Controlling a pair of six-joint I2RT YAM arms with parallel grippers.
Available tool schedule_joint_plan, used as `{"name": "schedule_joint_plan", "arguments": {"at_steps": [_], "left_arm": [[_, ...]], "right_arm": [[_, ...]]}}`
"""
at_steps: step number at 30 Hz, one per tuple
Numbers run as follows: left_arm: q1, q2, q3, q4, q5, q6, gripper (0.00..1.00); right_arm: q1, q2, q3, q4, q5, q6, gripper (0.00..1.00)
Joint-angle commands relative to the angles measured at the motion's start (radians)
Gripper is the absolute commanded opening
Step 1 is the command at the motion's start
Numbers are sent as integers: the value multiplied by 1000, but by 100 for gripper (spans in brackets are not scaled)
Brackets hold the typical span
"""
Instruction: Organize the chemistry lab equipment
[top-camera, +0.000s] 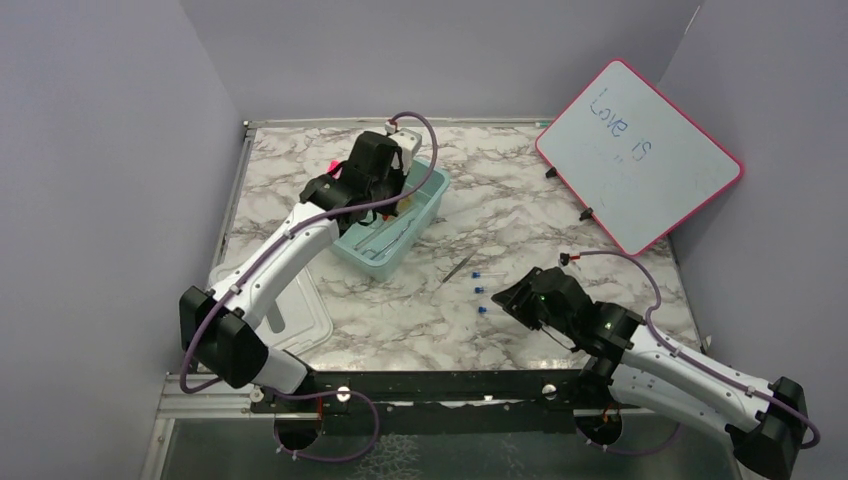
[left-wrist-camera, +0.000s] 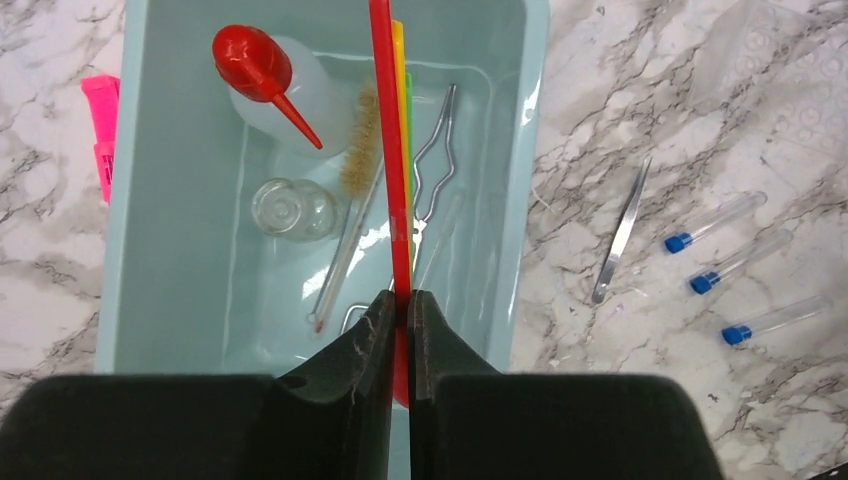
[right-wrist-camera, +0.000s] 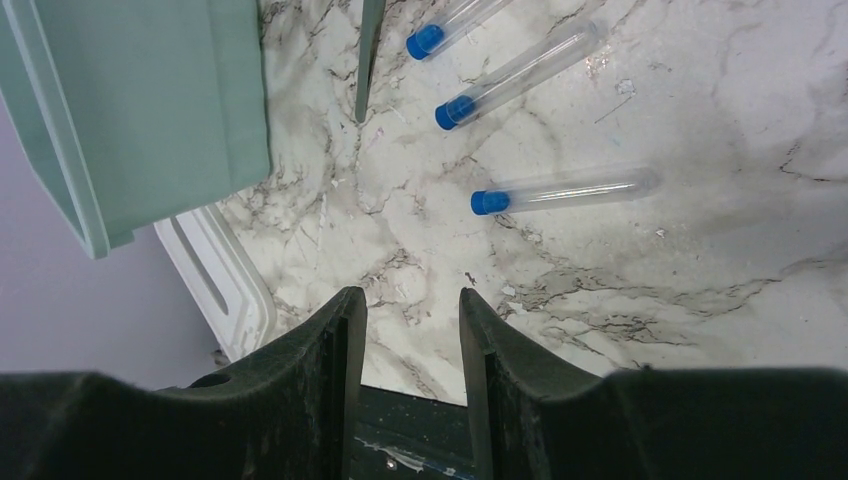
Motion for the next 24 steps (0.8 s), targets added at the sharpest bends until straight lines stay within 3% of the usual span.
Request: {"name": "schedule_joint_plan", "arguments": {"at_steps": [1, 8, 20, 24], "left_arm": [[70, 44, -26, -22, 146, 90, 11], [111, 168, -27, -43, 263, 158, 10], [112, 334, 27, -108, 234, 257, 10], [115, 361, 70, -123, 215, 260, 15]], "right_arm": [[-3, 15, -5, 41, -22, 7, 43], [-3, 20, -13, 61, -42, 7, 43], [-2, 24, -3, 45, -38, 6, 43], [-2, 22, 2, 41, -24, 7, 43]]}}
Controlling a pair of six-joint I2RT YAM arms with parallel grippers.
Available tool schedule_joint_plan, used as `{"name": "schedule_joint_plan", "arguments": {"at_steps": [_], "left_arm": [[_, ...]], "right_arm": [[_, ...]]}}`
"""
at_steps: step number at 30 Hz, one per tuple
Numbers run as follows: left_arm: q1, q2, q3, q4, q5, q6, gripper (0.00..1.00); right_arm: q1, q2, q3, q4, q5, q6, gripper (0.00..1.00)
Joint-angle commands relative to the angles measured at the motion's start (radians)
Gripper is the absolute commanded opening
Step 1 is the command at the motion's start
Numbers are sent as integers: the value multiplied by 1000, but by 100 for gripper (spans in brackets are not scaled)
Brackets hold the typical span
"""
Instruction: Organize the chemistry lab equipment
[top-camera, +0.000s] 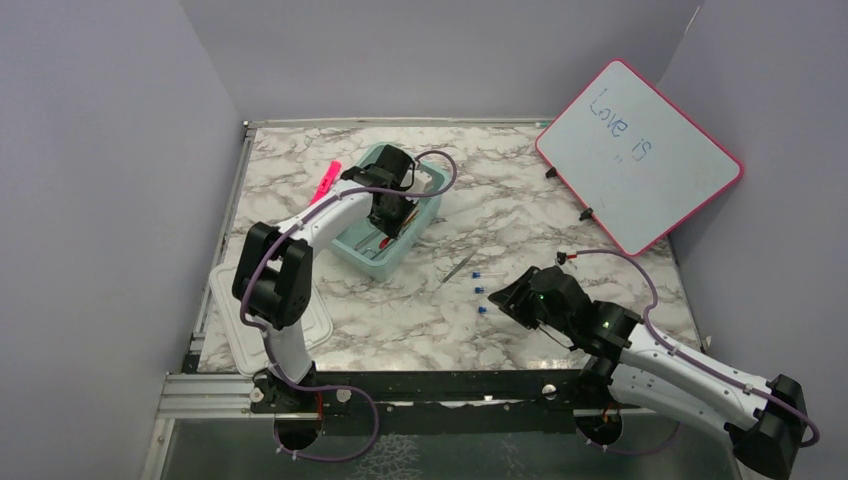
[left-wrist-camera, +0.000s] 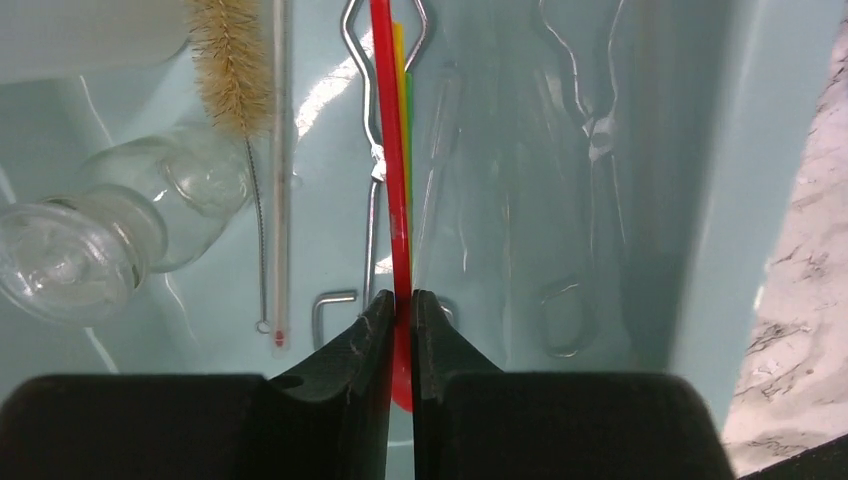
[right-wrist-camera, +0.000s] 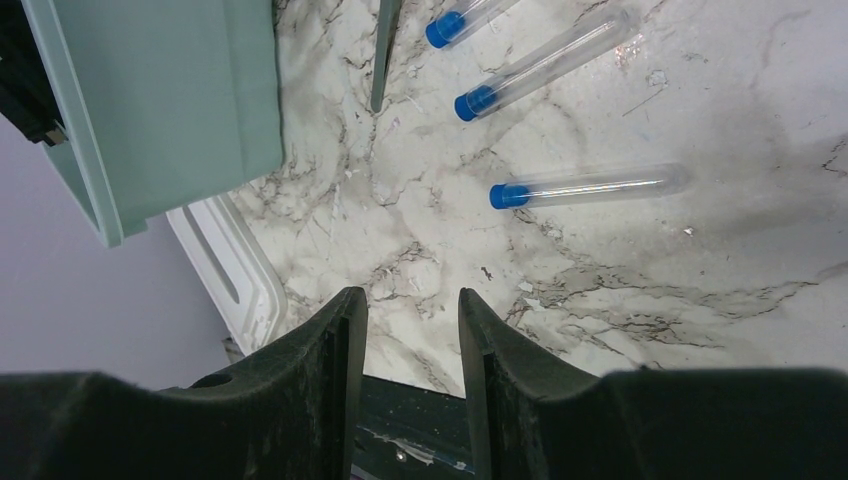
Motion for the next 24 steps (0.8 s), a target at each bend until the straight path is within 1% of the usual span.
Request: {"name": "schedule_joint_plan", "arguments": {"at_steps": [1, 3, 6, 13, 17, 20, 24], "left_arm": [[5, 19, 79, -37, -2, 30, 18], [6, 14, 93, -36, 8, 26, 26], [5, -10, 120, -37, 29, 20, 32], [5, -114, 169, -38, 78, -9, 34], [4, -184, 180, -15, 130, -65, 35], [2, -241, 152, 40, 171, -128, 36], [-5, -330, 73, 143, 258, -215, 37]], "right_arm": [[-2, 0, 4, 1, 8, 6, 43], [-3, 5, 10, -2, 10, 4, 43], [-2, 12, 19, -8, 15, 2, 43], [-3, 23, 19, 4, 21, -1, 43], [-2, 26, 18, 7, 30, -2, 43], [-3, 27, 15, 6, 34, -3, 43], [-2, 26, 11, 5, 34, 0, 43]]}}
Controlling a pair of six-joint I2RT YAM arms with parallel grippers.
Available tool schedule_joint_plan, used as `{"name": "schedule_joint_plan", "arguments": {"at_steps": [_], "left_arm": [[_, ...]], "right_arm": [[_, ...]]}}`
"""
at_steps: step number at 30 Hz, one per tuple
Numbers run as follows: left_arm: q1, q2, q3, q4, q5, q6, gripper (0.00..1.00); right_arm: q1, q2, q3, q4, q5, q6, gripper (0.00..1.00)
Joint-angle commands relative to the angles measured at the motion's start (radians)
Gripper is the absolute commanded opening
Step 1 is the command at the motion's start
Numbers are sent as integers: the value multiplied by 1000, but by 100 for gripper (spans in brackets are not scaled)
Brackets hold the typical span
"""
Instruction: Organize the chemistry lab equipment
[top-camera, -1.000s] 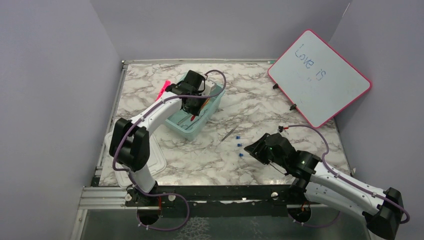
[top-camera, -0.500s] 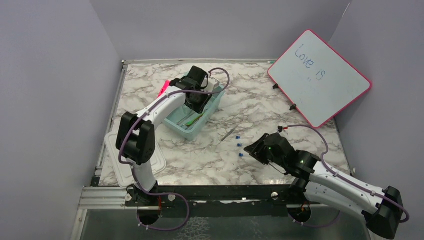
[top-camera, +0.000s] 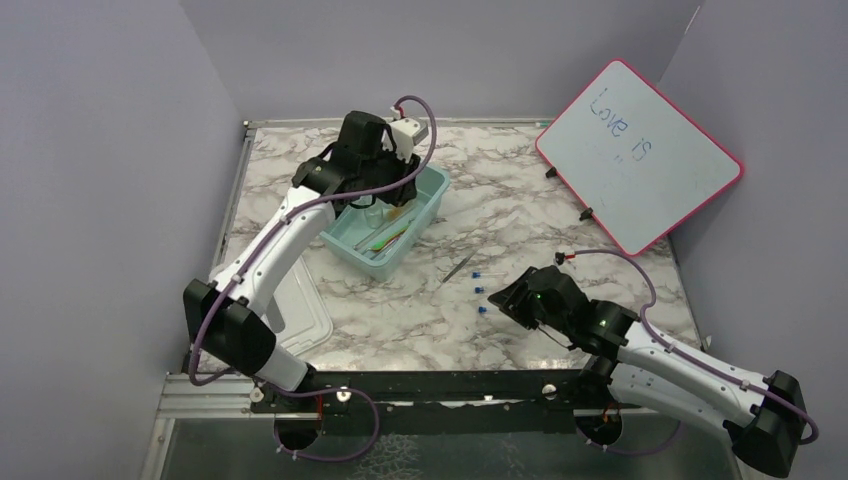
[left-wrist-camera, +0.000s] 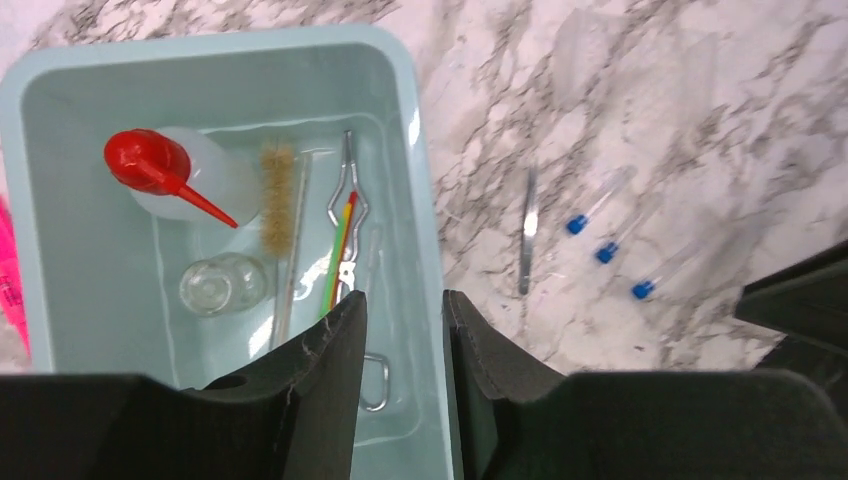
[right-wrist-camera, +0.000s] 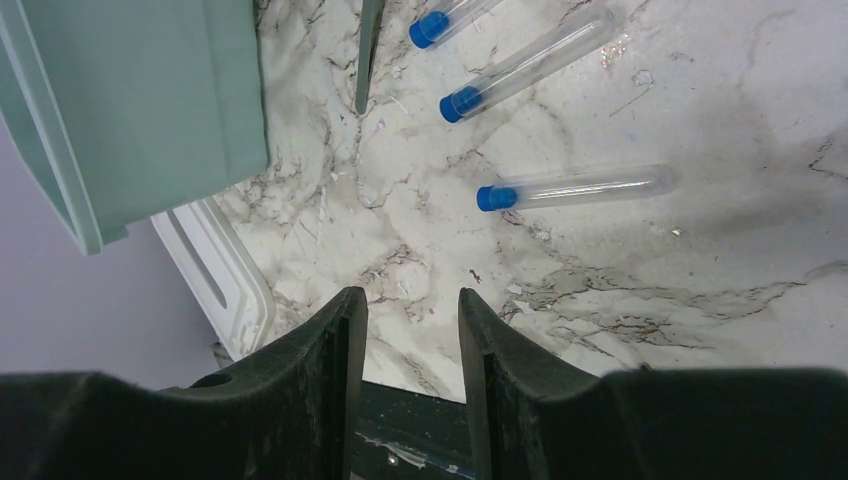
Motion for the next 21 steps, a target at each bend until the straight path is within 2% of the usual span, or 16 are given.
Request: {"name": "schedule_joint_plan", "arguments": {"at_steps": [1, 4, 10, 15, 21], "left_arm": [[-13, -113, -85, 151, 151, -139, 38], [-66, -168, -153, 232, 191, -169, 44], [-210, -199, -242, 327, 122, -214, 47], [-278, -157, -305, 365, 6, -236, 48], [-311, -64, -382, 452, -41, -257, 53]], "right_arm": [[-2, -1, 9, 3, 31, 3, 43], [-2, -5, 1, 11, 31, 5, 43], [-2, 9, 1, 17, 25, 5, 43], [-3, 6, -5, 16, 23, 10, 43], [-2, -16, -7, 22, 25, -24, 44]]}}
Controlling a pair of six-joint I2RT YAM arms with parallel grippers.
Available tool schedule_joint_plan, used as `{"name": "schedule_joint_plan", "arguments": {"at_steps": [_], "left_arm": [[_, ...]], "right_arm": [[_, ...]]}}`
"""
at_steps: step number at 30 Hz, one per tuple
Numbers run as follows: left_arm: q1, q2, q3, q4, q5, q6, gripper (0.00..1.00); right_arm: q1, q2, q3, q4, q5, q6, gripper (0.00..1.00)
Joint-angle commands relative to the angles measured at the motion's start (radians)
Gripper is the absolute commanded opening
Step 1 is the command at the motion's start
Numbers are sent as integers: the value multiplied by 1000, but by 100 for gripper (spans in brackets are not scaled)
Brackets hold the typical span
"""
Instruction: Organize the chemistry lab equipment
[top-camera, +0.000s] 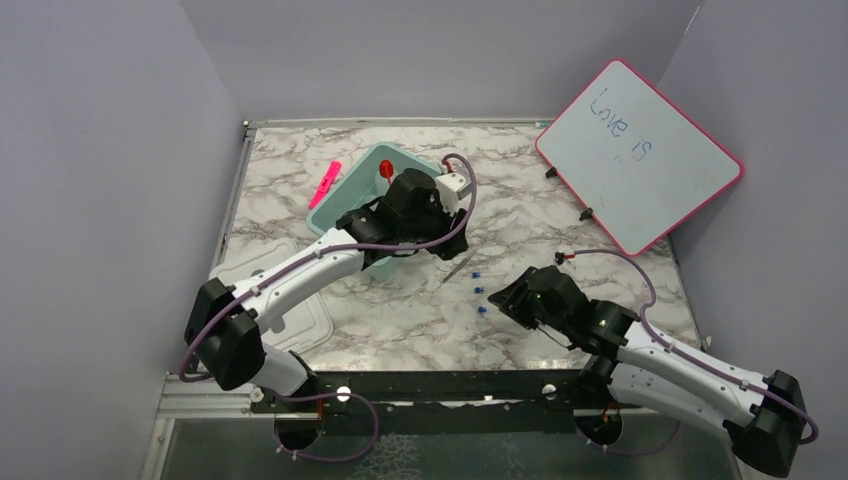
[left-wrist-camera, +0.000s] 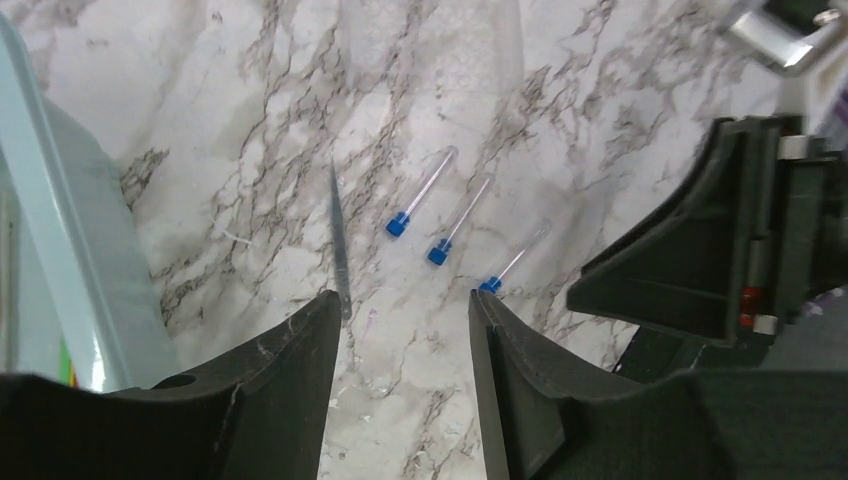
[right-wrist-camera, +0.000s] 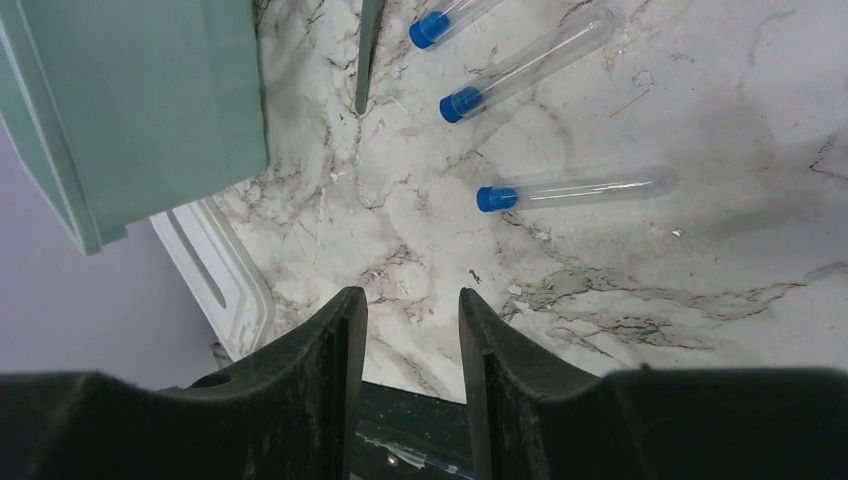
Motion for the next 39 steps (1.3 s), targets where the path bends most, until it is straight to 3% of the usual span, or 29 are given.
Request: {"name": "schedule_joint_plan", "arguments": {"at_steps": [1, 12, 25, 29, 34, 39], "left_arm": [[-24, 85, -54, 96, -74, -32, 54], [-77, 354, -21, 146, -177, 44, 43], [-79, 504, 79, 74, -279, 113, 44], [-78, 540, 102, 58, -245, 132, 43], [-78, 571, 120, 50, -232, 136, 34], [-80, 589, 151, 16, -241, 136, 11]], "right_arm": [[-3, -24, -9, 22, 25, -25, 44], [-2, -61, -41, 45, 21, -22, 46], [-2, -102, -62, 30, 31, -4, 46], [-3, -97, -59, 31, 35, -7, 46], [-3, -88, -53, 31, 40, -10, 46], [-2, -86, -45, 31, 44, -14, 46]]}}
